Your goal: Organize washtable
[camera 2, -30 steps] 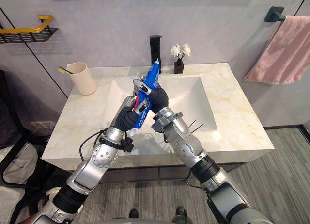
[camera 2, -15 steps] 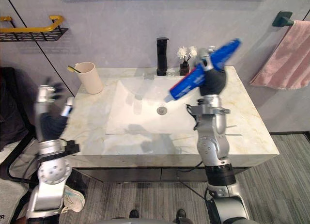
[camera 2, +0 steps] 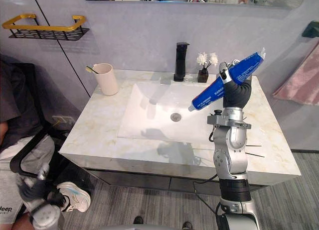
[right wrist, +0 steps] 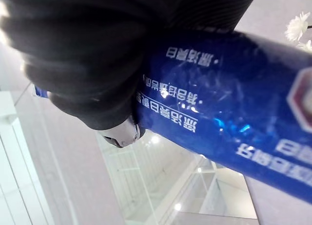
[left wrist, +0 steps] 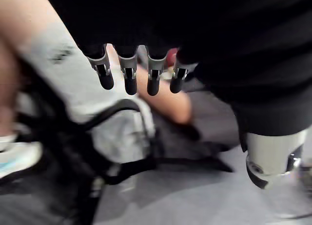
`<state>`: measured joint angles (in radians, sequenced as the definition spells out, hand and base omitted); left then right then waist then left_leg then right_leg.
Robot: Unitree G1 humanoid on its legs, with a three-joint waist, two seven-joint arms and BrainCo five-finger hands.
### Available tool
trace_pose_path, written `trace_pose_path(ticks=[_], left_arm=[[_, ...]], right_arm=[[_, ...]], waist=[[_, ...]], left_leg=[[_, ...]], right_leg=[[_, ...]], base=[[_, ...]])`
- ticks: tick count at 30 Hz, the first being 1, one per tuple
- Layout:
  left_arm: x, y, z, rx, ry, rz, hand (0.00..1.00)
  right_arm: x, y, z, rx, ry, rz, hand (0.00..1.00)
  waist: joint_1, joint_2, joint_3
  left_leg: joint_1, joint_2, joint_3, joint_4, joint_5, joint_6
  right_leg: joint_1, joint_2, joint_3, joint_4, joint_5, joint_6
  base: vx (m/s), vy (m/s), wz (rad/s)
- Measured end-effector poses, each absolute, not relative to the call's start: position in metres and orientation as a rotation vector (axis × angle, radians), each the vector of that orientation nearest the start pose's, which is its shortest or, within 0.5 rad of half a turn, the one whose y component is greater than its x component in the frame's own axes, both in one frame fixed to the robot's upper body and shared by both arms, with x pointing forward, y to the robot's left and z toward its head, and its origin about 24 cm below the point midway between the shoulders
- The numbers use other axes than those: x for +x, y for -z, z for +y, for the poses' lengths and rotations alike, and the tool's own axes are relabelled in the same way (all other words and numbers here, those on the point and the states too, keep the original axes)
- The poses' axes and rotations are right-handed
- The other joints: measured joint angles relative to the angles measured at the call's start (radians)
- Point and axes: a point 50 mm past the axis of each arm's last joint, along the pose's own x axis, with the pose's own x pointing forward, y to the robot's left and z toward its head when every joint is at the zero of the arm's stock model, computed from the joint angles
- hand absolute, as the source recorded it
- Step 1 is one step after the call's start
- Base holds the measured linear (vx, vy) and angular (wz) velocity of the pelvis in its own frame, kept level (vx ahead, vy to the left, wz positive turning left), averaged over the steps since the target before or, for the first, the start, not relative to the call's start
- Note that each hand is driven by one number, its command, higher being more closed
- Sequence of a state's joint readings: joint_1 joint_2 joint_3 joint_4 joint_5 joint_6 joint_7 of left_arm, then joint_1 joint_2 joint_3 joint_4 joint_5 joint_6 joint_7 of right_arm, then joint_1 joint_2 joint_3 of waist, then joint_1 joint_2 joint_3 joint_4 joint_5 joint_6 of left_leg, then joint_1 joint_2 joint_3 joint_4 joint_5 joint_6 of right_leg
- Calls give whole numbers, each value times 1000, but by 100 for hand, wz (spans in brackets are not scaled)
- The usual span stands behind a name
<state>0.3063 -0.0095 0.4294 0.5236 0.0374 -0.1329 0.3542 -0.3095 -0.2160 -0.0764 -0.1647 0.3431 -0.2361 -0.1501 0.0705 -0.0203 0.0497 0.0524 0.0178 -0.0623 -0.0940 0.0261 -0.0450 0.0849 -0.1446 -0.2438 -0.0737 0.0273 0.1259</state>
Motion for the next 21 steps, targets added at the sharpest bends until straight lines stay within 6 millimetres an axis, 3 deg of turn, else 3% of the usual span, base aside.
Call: trace_pose_path(ticks=[3, 8, 11, 14, 21], left_arm=[[73, 131, 230, 71, -628, 858, 0], [68, 140, 216, 62, -509, 919, 0], [70, 139, 218, 99, -467, 919, 0], [71, 139, 221, 112, -459, 916, 0], [80, 136, 220, 132, -428, 882, 0]], right_arm=[[297, -194, -178, 101, 98, -690, 100], [313, -218, -173, -4, 159, -745, 100], [326, -256, -169, -54, 195, -841, 100], [332, -302, -174, -130, 278, -957, 100], [340, -367, -174, -210, 388, -1058, 100]], waist=[[6, -8, 1], [52, -14, 6], [65, -17, 32], [113, -25, 51], [164, -30, 108]], left_leg=[[-30, -1, -55, 0, 19, -4], [-68, -1, -126, 0, 36, -18], [-99, 0, -184, 0, 52, -28], [-133, 1, -221, 0, 66, -32], [-176, 0, -246, 1, 77, -32]], right_leg=[[0, 2, -54, -1, 0, 0], [-1, 7, -119, -4, -5, -3], [-6, 10, -172, -6, -8, -7], [-14, 14, -209, -18, -8, -7], [-41, 19, -237, -25, -7, -8]], base=[[-61, -36, 45], [-74, -41, 46], [-69, -36, 55], [-25, -27, 33], [26, -23, 12]])
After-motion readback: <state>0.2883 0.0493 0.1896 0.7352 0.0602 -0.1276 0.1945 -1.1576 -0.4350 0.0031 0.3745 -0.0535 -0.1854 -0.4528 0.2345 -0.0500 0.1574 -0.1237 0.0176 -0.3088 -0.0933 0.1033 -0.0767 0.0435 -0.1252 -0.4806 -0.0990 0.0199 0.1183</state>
